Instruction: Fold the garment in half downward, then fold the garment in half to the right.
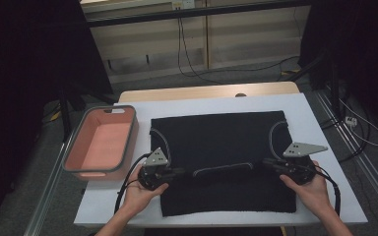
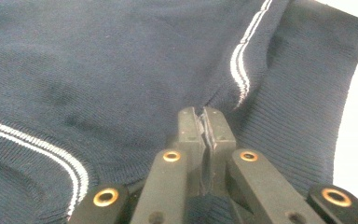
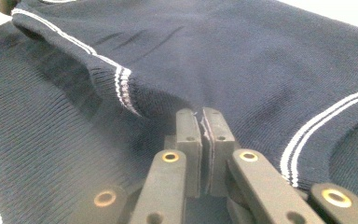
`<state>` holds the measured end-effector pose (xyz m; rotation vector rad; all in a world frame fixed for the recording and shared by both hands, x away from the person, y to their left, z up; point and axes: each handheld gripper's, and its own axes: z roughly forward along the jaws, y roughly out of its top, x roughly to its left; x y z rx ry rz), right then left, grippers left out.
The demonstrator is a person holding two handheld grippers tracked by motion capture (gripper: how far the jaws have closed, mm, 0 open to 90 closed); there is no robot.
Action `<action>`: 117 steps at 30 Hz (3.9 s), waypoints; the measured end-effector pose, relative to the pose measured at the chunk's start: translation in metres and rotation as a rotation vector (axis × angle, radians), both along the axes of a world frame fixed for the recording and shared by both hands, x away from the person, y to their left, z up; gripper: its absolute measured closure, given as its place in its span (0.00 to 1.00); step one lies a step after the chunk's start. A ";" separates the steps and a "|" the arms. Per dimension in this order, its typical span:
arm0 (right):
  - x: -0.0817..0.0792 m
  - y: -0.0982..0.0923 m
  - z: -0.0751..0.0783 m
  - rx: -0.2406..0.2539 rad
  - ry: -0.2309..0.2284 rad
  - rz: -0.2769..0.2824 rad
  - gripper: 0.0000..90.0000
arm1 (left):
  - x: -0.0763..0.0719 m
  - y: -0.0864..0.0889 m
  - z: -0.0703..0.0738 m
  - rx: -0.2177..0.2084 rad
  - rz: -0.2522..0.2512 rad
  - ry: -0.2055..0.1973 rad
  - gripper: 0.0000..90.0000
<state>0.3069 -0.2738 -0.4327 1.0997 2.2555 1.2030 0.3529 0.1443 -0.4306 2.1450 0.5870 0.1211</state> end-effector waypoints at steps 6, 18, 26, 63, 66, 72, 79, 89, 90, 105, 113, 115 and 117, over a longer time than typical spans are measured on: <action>-0.009 0.002 -0.002 -0.012 0.003 0.019 0.97 | -0.008 0.003 0.000 0.011 -0.009 0.000 0.98; -0.021 0.004 -0.001 -0.008 0.003 0.029 0.97 | -0.016 0.003 0.002 0.017 -0.018 0.009 0.98; -0.028 0.001 0.002 -0.010 -0.002 0.028 0.97 | -0.025 0.002 0.010 0.013 -0.040 -0.014 0.98; -0.065 0.011 -0.008 -0.082 0.026 0.099 0.97 | -0.050 0.008 -0.008 0.053 -0.064 0.040 0.97; -0.064 0.009 -0.009 -0.095 0.027 0.100 0.97 | -0.052 0.006 -0.009 0.062 -0.076 0.041 0.97; -0.063 0.009 -0.016 -0.093 0.060 0.129 0.96 | -0.053 0.004 -0.016 0.114 -0.092 0.038 0.97; -0.061 0.012 -0.024 -0.084 0.115 0.156 0.76 | -0.050 0.007 -0.016 0.100 -0.066 0.053 0.71; -0.058 0.011 -0.018 -0.006 0.039 0.070 0.51 | -0.033 0.022 -0.019 0.050 0.074 0.034 0.30; -0.056 0.011 -0.017 -0.005 0.029 0.053 0.46 | -0.032 0.024 -0.019 0.046 0.086 0.031 0.28; -0.041 0.032 -0.021 -0.042 -0.006 0.015 0.18 | -0.024 0.028 -0.020 0.037 0.164 -0.046 0.07; -0.040 0.047 -0.023 -0.037 0.008 0.048 0.14 | -0.024 0.035 -0.017 0.004 0.205 -0.076 0.07; -0.038 0.051 -0.022 -0.035 0.009 0.053 0.14 | -0.024 0.035 -0.017 0.005 0.200 -0.078 0.07; -0.035 0.056 -0.023 -0.032 0.016 0.060 0.14 | -0.024 0.035 -0.017 -0.005 0.192 -0.079 0.07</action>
